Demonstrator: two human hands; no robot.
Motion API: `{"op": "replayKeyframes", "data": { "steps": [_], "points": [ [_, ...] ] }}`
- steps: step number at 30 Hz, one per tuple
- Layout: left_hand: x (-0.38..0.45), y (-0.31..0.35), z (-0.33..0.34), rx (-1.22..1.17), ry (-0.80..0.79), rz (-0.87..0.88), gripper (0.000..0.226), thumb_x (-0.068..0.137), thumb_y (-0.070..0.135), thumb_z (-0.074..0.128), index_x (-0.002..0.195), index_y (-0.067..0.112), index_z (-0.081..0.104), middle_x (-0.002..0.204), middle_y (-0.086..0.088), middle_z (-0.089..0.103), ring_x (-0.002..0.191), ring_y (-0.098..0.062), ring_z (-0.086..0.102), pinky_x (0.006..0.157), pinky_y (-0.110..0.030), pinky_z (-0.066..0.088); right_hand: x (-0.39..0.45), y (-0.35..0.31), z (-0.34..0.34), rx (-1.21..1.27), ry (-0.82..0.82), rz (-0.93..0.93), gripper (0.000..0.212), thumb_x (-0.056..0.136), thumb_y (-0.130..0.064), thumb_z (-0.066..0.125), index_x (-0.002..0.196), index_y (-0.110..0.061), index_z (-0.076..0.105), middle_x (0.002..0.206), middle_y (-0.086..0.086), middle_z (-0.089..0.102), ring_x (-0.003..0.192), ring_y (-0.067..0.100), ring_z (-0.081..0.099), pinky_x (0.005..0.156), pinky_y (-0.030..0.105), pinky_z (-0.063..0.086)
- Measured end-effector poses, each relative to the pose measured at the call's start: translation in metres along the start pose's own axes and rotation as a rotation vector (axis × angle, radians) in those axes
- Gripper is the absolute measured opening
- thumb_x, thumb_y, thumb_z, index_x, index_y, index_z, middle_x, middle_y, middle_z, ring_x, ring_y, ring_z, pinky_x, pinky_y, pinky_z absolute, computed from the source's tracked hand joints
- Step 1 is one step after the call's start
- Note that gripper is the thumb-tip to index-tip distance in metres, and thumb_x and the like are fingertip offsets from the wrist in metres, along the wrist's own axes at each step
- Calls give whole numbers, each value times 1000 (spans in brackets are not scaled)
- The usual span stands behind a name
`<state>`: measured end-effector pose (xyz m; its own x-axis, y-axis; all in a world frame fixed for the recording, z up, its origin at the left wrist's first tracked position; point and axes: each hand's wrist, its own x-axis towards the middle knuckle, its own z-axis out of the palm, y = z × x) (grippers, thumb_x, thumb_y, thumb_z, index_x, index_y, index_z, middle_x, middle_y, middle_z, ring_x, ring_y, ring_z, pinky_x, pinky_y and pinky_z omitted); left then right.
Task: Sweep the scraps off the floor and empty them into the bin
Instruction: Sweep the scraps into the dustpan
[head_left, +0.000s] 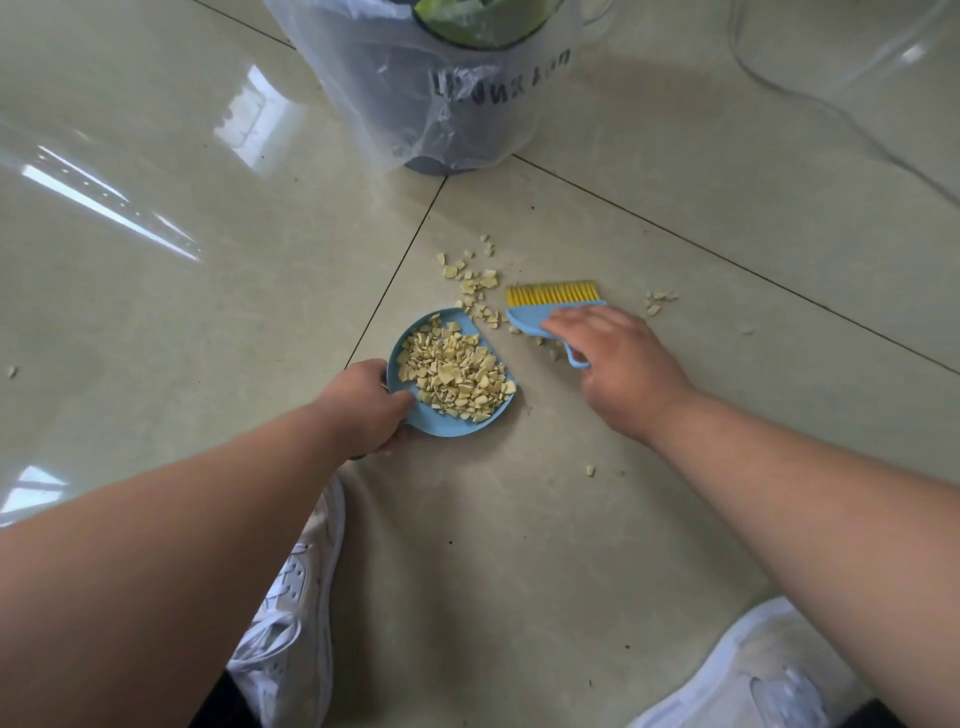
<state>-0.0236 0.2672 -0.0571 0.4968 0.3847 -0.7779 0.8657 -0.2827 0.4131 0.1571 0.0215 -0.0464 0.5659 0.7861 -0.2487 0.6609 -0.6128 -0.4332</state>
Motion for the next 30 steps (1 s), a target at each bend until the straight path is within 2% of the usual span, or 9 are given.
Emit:
{"op": "replayKeyframes", "data": {
  "steps": [5, 10, 13, 16, 21, 24, 26, 28, 30],
  "points": [
    [3, -4, 2, 14, 6, 28, 18, 106, 23, 59, 118, 12, 66, 78, -13, 75, 49, -24, 68, 46, -29, 55, -29, 7, 2, -14, 8, -37, 70, 66, -3, 49, 133, -18, 64, 138, 2, 64, 128, 27, 59, 107, 47, 44],
    [1, -11, 1, 21, 26, 41, 16, 105, 25, 61, 117, 15, 64, 86, -11, 74, 54, -27, 69, 46, -30, 54, 11, -7, -14, 20, 186, 27, 60, 74, -5, 47, 132, -11, 62, 129, 11, 67, 114, 37, 61, 98, 49, 49],
    [3, -13, 0, 41, 31, 52, 20, 102, 27, 63, 116, 13, 67, 89, -11, 76, 64, -31, 72, 65, -45, 67, 55, -25, -21, 15, 195, 59, 58, 79, -4, 47, 135, -11, 60, 125, 14, 68, 111, 40, 60, 95, 49, 49],
    [4, -13, -1, 55, 33, 54, 21, 100, 29, 63, 114, 13, 68, 89, -11, 77, 75, -33, 76, 74, -49, 68, 89, -48, -17, 22, 114, 22, 54, 87, -1, 52, 139, -13, 57, 133, 15, 64, 121, 39, 56, 101, 48, 47],
    [3, -15, -5, 138, 55, 90, 24, 101, 32, 62, 114, 14, 69, 99, -10, 77, 83, -32, 75, 72, -37, 61, 101, -68, -6, 17, -65, -68, 57, 87, -4, 50, 140, -21, 57, 135, 11, 63, 126, 33, 54, 108, 42, 44],
    [1, -17, -9, 170, 67, 81, 21, 101, 32, 63, 109, 14, 70, 91, -7, 76, 81, -31, 75, 67, -33, 57, 80, -55, -3, -31, -135, -155, 57, 84, -2, 49, 138, -18, 60, 142, 9, 60, 134, 30, 51, 116, 42, 37],
    [0, -19, -11, 188, 66, 76, 19, 101, 31, 63, 106, 14, 69, 82, -4, 74, 72, -29, 75, 57, -28, 51, 58, -40, -2, -65, -147, -189, 59, 81, 0, 47, 136, -17, 62, 143, 8, 60, 134, 31, 52, 115, 48, 38],
    [-2, -20, -12, 171, 58, 69, 19, 101, 30, 62, 105, 12, 69, 80, -5, 74, 63, -27, 74, 50, -28, 54, 34, -22, -1, -89, -136, -216, 62, 75, -3, 43, 132, -16, 65, 140, 9, 62, 130, 34, 56, 112, 51, 41],
    [-3, -20, -12, 144, 49, 61, 19, 101, 29, 63, 106, 12, 69, 81, -9, 75, 62, -30, 76, 51, -34, 61, 10, -3, -1, -119, -141, -240, 63, 74, -5, 40, 131, -15, 66, 140, 8, 63, 130, 34, 56, 113, 52, 40]
  ]
}}
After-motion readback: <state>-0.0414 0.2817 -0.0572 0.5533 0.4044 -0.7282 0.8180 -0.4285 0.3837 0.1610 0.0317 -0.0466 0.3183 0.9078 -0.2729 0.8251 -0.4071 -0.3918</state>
